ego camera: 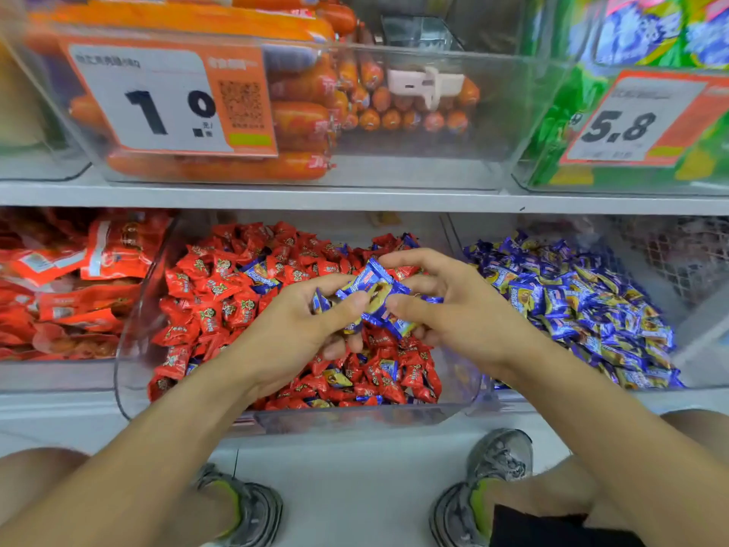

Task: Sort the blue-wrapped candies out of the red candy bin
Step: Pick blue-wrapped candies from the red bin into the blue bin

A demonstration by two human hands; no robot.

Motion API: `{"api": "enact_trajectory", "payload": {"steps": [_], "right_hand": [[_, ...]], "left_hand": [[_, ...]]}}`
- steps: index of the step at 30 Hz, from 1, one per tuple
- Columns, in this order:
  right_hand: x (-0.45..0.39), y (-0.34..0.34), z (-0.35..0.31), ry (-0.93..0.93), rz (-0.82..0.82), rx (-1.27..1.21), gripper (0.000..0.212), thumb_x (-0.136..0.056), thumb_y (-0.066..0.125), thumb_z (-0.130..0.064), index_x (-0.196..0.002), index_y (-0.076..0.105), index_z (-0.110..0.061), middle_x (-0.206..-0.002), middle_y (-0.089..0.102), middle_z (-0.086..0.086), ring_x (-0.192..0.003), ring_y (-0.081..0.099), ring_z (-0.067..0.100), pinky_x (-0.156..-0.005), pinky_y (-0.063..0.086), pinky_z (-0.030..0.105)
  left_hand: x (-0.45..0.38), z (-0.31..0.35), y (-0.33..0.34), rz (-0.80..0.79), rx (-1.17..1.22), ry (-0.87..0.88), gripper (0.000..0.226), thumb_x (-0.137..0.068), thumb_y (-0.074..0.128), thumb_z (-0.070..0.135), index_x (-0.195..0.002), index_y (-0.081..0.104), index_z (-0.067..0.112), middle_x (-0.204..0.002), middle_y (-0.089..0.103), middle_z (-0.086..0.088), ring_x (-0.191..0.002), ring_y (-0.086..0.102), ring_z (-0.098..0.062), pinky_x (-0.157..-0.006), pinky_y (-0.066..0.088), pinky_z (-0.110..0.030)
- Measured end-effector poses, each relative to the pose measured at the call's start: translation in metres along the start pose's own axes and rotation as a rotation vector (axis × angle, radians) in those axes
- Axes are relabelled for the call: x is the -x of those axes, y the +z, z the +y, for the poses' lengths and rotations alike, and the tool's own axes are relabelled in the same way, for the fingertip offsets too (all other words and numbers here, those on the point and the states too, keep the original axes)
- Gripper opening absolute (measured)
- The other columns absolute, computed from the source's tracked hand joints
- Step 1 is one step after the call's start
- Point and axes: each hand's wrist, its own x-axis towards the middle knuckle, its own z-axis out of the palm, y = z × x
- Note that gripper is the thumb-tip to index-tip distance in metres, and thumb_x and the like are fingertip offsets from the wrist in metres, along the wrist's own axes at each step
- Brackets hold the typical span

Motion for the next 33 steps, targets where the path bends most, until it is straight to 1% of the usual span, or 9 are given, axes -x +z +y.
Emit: {"api": "enact_trajectory", "payload": {"steps": [3, 9, 11, 14, 19, 23, 26, 29, 33], "right_hand": [[0.012, -0.01, 0.0, -0.139, 0.075, 0.131, 0.03, -0.095, 0.062, -0.011, -0.114, 0.066, -0.034, -0.089, 0.067, 0.004, -0.053, 0.05, 0.022, -0.051, 0.045, 0.036], [0.038, -0.085, 0.011, -0.135, 0.334, -0.059, 0.007, -0.089, 0.07, -0.021, -0.096, 0.07, -0.02, -0.078, 0.062, -0.014, -0.05, 0.051, 0.011, -0.049, 0.041, 0.025], [0.038, -0.114, 0.03, -0.171, 0.465, 0.012, 0.008, -0.09, 0.071, -0.023, -0.097, 0.07, -0.026, -0.082, 0.065, -0.015, -0.056, 0.052, 0.006, -0.059, 0.047, 0.029], [0.036, -0.15, 0.06, -0.211, 0.552, 0.179, 0.02, -0.089, 0.072, -0.023, -0.105, 0.069, -0.035, -0.1, 0.069, -0.014, -0.083, 0.061, 0.004, -0.086, 0.051, 0.036], [0.033, -0.18, 0.07, -0.25, 0.417, 0.032, 0.065, -0.064, 0.063, 0.001, -0.119, 0.061, -0.035, -0.13, 0.06, 0.006, -0.123, 0.056, 0.014, -0.102, 0.046, 0.033], [0.041, -0.19, 0.074, -0.256, 0.505, 0.002, 0.057, -0.062, 0.056, -0.003, -0.11, 0.068, -0.031, -0.124, 0.067, -0.004, -0.123, 0.057, 0.016, -0.097, 0.047, 0.025], [0.05, -0.173, 0.068, -0.308, 0.558, 0.184, 0.049, -0.078, 0.055, 0.005, -0.098, 0.067, -0.038, -0.106, 0.07, -0.01, -0.097, 0.066, 0.013, -0.081, 0.051, 0.022], [0.055, -0.129, 0.044, -0.498, 0.459, 0.421, 0.041, -0.082, 0.056, 0.009, -0.1, 0.068, -0.026, -0.1, 0.066, -0.009, -0.09, 0.064, 0.005, -0.081, 0.046, 0.012], [0.041, -0.057, 0.014, -0.616, 0.069, 0.643, 0.032, -0.088, 0.059, -0.007, -0.118, 0.064, -0.017, -0.114, 0.055, -0.003, -0.106, 0.055, 0.006, -0.096, 0.04, 0.017]], "left_hand": [[-0.001, 0.005, 0.012, 0.045, -0.044, 0.004, 0.019, -0.095, 0.058, 0.021, -0.105, 0.065, 0.006, -0.076, 0.062, -0.014, -0.051, 0.046, -0.016, -0.049, 0.035, -0.023], [-0.028, 0.037, 0.056, 0.059, -0.422, 0.082, 0.01, -0.093, 0.064, 0.018, -0.103, 0.068, 0.019, -0.059, 0.058, 0.006, -0.051, 0.051, -0.007, -0.054, 0.04, -0.014], [-0.048, 0.05, 0.086, 0.061, -0.63, 0.186, 0.011, -0.092, 0.066, 0.018, -0.102, 0.069, 0.021, -0.06, 0.06, 0.013, -0.052, 0.051, 0.002, -0.057, 0.038, -0.012], [-0.087, 0.053, 0.136, 0.085, -0.817, 0.289, 0.027, -0.086, 0.07, 0.018, -0.112, 0.069, 0.025, -0.096, 0.07, 0.008, -0.087, 0.061, -0.003, -0.081, 0.043, -0.02], [-0.119, 0.034, 0.168, -0.141, -1.091, 0.279, 0.09, -0.075, 0.078, 0.046, -0.15, 0.028, 0.039, -0.139, 0.038, -0.01, -0.134, 0.038, -0.026, -0.113, 0.032, -0.034], [-0.092, 0.025, 0.137, 0.119, -1.021, 0.504, 0.045, -0.082, 0.067, 0.036, -0.125, 0.059, 0.026, -0.119, 0.058, 0.002, -0.115, 0.05, -0.012, -0.103, 0.038, -0.032], [-0.054, 0.014, 0.095, 0.313, -0.948, 0.511, 0.017, -0.085, 0.06, 0.027, -0.098, 0.07, 0.023, -0.095, 0.066, 0.013, -0.091, 0.057, 0.0, -0.087, 0.043, -0.021], [-0.02, -0.012, 0.042, 0.14, -1.185, 0.312, 0.034, -0.087, 0.05, 0.047, -0.109, 0.069, 0.029, -0.108, 0.064, 0.016, -0.102, 0.053, -0.002, -0.093, 0.044, -0.029], [0.01, -0.037, -0.007, -0.035, -1.473, 0.05, 0.052, -0.084, 0.037, 0.063, -0.119, 0.066, 0.039, -0.14, 0.052, 0.01, -0.136, 0.041, -0.016, -0.109, 0.032, -0.045]]}}
